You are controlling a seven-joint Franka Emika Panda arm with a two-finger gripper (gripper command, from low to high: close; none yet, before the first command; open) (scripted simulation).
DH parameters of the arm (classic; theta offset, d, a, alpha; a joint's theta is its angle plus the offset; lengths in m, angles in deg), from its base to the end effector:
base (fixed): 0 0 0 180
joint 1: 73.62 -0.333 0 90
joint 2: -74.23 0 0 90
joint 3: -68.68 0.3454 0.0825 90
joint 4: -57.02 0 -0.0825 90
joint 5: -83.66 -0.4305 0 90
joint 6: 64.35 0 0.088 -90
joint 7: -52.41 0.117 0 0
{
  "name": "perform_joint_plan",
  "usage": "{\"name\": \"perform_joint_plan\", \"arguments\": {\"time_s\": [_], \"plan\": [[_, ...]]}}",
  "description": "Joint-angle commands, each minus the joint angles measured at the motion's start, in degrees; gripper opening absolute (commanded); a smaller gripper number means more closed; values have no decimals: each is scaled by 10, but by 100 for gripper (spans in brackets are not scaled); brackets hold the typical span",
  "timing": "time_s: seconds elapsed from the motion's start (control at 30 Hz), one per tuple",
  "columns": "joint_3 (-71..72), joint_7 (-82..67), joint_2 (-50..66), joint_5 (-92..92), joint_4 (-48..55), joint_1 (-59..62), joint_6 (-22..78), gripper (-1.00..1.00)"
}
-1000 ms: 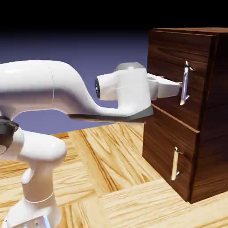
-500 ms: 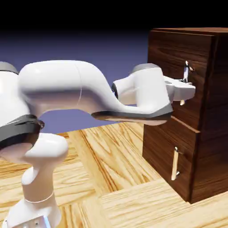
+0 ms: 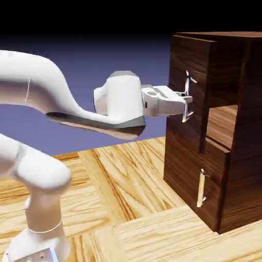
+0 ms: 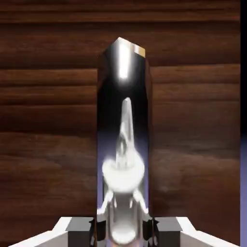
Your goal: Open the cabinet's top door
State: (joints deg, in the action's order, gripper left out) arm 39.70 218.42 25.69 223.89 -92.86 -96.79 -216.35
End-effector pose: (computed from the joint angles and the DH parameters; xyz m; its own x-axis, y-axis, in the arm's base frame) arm 0.3906 -0.0442 0.5393 -0.1915 -0.6769 0.7108 -0.1931 -0.6841 -0.7034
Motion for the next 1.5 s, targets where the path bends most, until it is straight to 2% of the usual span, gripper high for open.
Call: {"name": "perform_joint_plan", "arguments": {"time_s": [0.0, 0.33, 0.73, 1.1, 1.47], "plan": [[21, -1, -5, -18, -10, 18, 5, -100], [199, -109, -102, -266, -114, 101, 120, -100], [425, -184, -153, -564, -145, 81, 331, -100], [654, -175, -57, -787, -37, 105, 573, -100], [882, -135, 86, -910, 167, 271, 804, -100]]}}
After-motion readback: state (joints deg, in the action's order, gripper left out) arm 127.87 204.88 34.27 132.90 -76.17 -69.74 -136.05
